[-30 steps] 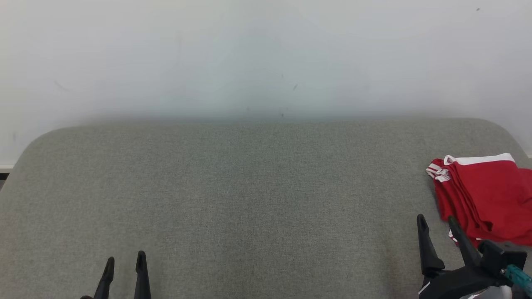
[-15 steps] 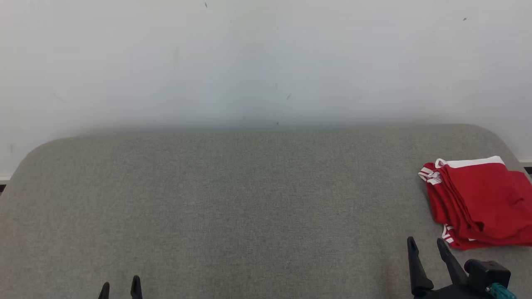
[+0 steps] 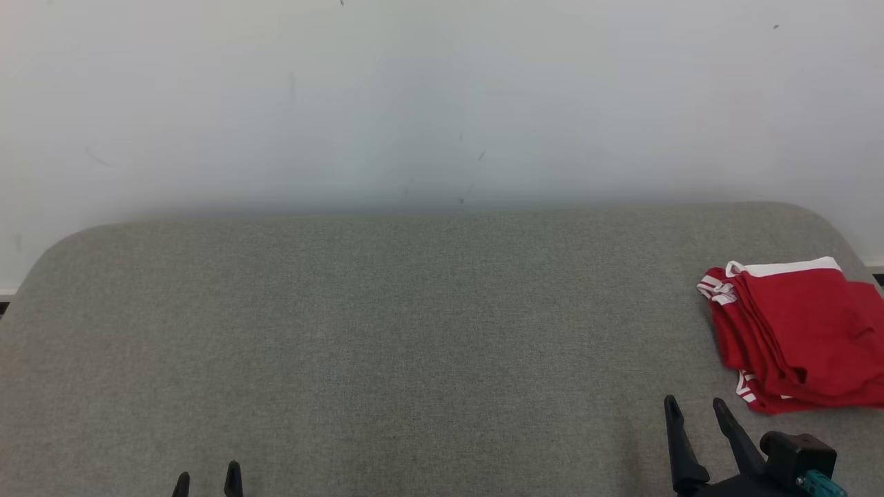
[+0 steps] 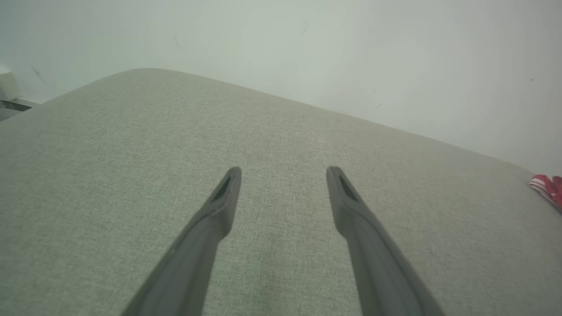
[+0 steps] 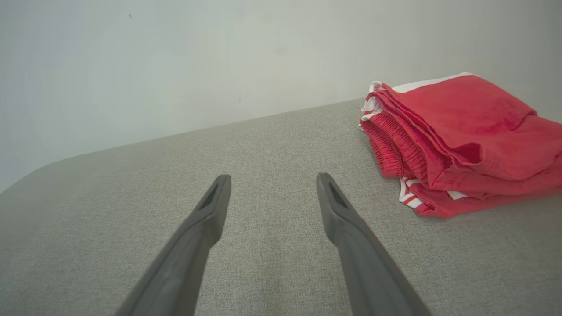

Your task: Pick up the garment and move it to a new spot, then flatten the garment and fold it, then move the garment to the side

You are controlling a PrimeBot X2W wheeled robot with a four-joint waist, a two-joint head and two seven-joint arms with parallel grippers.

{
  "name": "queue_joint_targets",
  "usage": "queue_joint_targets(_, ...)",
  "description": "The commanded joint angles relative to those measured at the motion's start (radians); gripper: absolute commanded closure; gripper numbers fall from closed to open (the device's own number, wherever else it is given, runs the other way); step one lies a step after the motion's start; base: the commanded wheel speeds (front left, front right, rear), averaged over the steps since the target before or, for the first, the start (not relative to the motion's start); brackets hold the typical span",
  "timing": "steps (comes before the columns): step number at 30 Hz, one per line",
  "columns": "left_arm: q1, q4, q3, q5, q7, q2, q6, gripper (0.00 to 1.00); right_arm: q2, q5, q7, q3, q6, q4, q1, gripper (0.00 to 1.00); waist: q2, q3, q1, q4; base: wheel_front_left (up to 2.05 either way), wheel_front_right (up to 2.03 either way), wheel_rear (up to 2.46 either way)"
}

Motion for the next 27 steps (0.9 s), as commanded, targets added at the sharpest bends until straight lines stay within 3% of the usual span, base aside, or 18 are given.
queue_joint_targets(1,-0.006,-0.001,-0.004,-0.004,-0.003,0.002,-0.001,0.0,0.003,0.003,0.001,0.0,-0.002,0.0,0.01,0.0,0.0,0.0,0.0,0.001,0.0,0.0,0.0)
queue_joint_targets(11,-0.009,-0.004,-0.001,0.007,-0.003,0.007,-0.001,0.0,0.004,-0.004,0.003,0.009,-0.002,0.004,0.01,0.0,0.0,0.0,0.0,-0.003,0.0,0.0,0.0)
queue_joint_targets(12,-0.008,-0.002,-0.004,0.004,0.0,0.002,0.0,1.0,0.002,0.0,0.004,0.009,0.0,0.004,0.0,1.0,0.0,0.0,0.0,-0.002,0.0,0.0,0.0)
queue_joint_targets(16,-0.001,0.028,-0.006,-0.007,0.009,-0.006,0.0,1.0,0.004,0.012,0.011,0.007,0.0,0.039,0.01,1.0,0.0,0.001,0.0,-0.003,0.0,0.0,0.0)
queue_joint_targets(27,-0.046,0.029,0.02,-0.187,0.078,-0.012,0.0,1.0,0.004,0.217,0.026,0.005,0.0,0.04,-0.017,1.0,0.0,0.007,0.0,-0.003,0.0,0.0,0.0)
